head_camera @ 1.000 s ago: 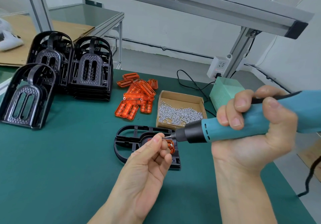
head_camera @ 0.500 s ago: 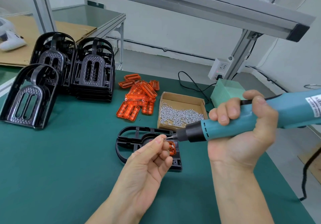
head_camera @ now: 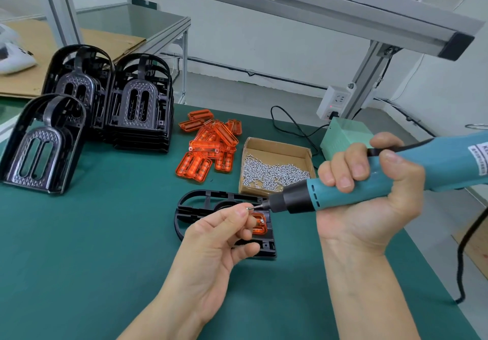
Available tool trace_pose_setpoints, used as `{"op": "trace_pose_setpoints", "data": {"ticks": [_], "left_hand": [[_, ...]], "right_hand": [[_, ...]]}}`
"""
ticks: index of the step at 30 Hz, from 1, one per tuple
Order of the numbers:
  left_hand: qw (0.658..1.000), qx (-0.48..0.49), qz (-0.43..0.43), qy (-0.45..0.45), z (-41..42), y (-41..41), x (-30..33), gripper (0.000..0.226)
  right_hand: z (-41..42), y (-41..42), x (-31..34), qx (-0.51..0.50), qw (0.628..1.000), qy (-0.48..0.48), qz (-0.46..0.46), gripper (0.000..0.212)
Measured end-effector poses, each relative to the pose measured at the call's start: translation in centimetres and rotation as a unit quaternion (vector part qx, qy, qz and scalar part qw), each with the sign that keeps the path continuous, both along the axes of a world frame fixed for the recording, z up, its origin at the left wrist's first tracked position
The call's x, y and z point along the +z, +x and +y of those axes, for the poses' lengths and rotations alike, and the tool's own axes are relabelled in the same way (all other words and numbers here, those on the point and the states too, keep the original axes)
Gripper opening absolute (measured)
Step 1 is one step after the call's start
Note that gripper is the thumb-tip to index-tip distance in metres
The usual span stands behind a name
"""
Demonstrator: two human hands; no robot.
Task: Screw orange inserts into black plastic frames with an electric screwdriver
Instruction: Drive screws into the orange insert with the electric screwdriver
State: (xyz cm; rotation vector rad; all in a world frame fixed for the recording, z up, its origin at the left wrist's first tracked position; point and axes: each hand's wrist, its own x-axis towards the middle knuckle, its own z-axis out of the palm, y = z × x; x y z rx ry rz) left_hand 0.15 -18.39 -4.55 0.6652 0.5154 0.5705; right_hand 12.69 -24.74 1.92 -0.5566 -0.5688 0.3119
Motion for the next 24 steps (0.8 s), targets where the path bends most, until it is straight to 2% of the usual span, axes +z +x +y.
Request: {"op": "trace_pose_setpoints", "data": {"ticks": [3,6,7,9,11,12,14,16,24], "left_hand": [[0.998,0.001,0.027,0.056,0.3,-0.4,0.1,0.031],[0.98,0.094,0.077,0.156,2.2,-1.9,-0.4,0.05],[0.959,0.133,0.119,0.221,3.0,-2.6,-0.7,0.051],[0.884,0.154,0.229,0.377,4.4,-4.0,-1.5,0.06],[0.793,0.083,0.324,0.509,5.1,-4.7,-2.5,0.085],[0.756,0.043,0.358,0.546,5.1,-4.7,-3.0,0.096],[0.712,-0.01,0.397,0.579,4.9,-4.4,-3.9,0.108],[0.697,-0.022,0.405,0.591,4.9,-4.2,-4.6,0.11],[0.695,-0.013,0.394,0.601,5.2,-3.8,-5.4,0.094]], "right_hand": [[0.4,0.5,0.0,0.003,1.0,-0.005,0.006,0.013],[1.0,1.2,-0.1,0.013,1.0,-0.014,-0.004,0.012],[1.3,1.4,-0.1,0.019,1.0,-0.022,-0.008,0.012],[2.1,1.7,-0.6,0.036,0.998,-0.043,-0.014,0.011],[3.0,1.8,-1.4,0.054,0.996,-0.072,-0.017,0.008],[3.5,1.7,-1.9,0.062,0.994,-0.087,-0.019,0.01],[4.2,1.7,-2.6,0.073,0.991,-0.11,-0.021,0.018],[4.7,1.8,-3.2,0.079,0.989,-0.125,-0.026,0.021],[6.1,1.4,-3.9,0.104,0.981,-0.156,-0.054,0.017]]}}
